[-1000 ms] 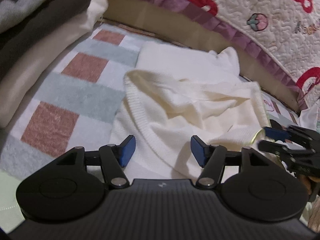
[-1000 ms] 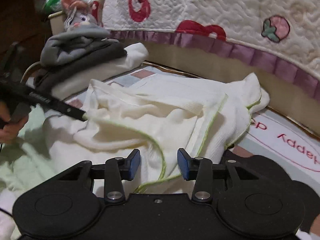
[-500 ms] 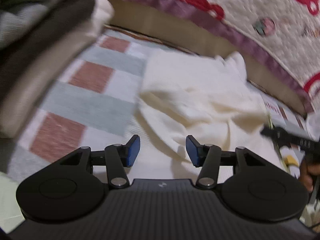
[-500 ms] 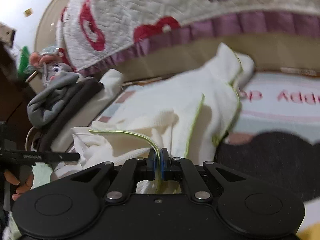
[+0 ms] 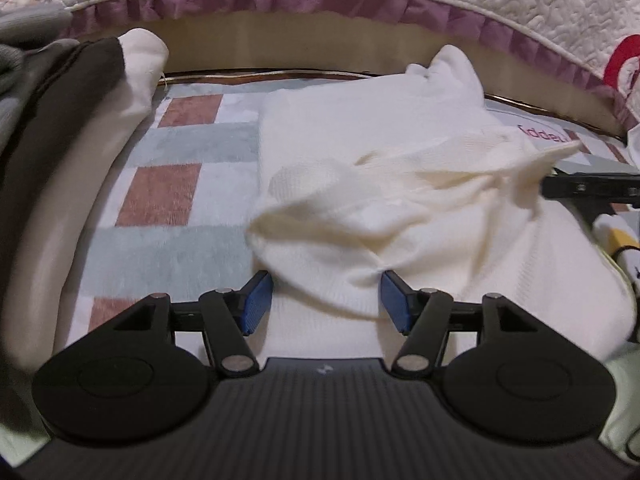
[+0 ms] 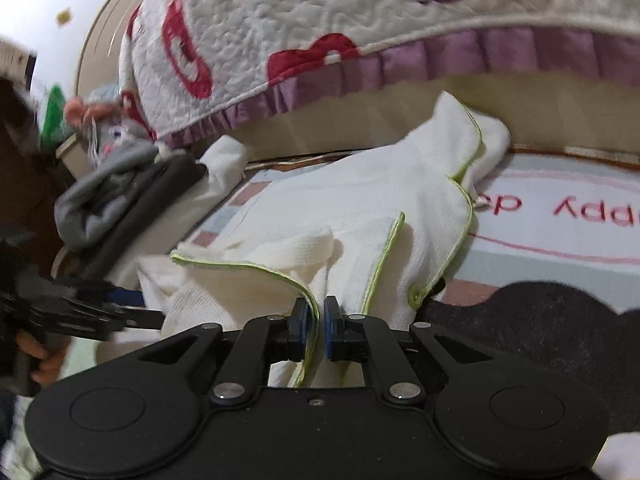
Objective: Fold clothes
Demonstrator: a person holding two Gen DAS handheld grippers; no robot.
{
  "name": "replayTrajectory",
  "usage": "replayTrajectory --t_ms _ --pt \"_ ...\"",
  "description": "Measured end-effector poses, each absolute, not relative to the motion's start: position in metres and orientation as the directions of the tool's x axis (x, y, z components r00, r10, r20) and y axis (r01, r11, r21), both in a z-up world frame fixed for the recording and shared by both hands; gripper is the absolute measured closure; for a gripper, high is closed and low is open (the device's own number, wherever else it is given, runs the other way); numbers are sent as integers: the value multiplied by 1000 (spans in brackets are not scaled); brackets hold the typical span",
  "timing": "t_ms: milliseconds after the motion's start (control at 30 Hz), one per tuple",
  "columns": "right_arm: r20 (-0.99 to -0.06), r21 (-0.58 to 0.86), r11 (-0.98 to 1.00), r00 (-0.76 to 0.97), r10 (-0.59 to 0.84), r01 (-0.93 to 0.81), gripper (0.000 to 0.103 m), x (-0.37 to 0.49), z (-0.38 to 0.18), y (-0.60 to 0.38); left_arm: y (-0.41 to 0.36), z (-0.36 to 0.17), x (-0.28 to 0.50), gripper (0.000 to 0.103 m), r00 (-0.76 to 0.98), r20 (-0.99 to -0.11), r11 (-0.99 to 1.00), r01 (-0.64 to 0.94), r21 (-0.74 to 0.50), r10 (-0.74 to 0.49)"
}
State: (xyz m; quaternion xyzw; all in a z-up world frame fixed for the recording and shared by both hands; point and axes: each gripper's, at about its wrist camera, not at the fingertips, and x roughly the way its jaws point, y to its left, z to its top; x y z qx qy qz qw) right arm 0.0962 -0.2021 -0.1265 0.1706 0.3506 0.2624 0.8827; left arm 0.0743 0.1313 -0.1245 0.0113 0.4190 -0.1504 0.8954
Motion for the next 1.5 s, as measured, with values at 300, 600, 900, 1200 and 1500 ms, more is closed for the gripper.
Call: replayTrajectory --t_ms 300,600,900,1200,1500 --pt "-468 665 697 579 667 -266 85 122 -132 -224 148 -110 99 99 644 -696 945 274 -176 -316" --pt "-456 866 497 503 734 59 54 150 -157 -235 172 -96 96 99 733 -614 953 178 -243 -293" --pt "-359 932 259 543 759 254 35 160 -170 -240 150 -95 44 99 693 -621 927 326 -184 -366" --pt "-474 879 446 432 767 171 92 185 -147 -229 126 -104 2 99 653 -627 889 434 -148 -424" --pt "-447 533 779 671 591 -331 99 133 -72 -213 147 -106 14 96 718 -647 960 267 -85 -257"
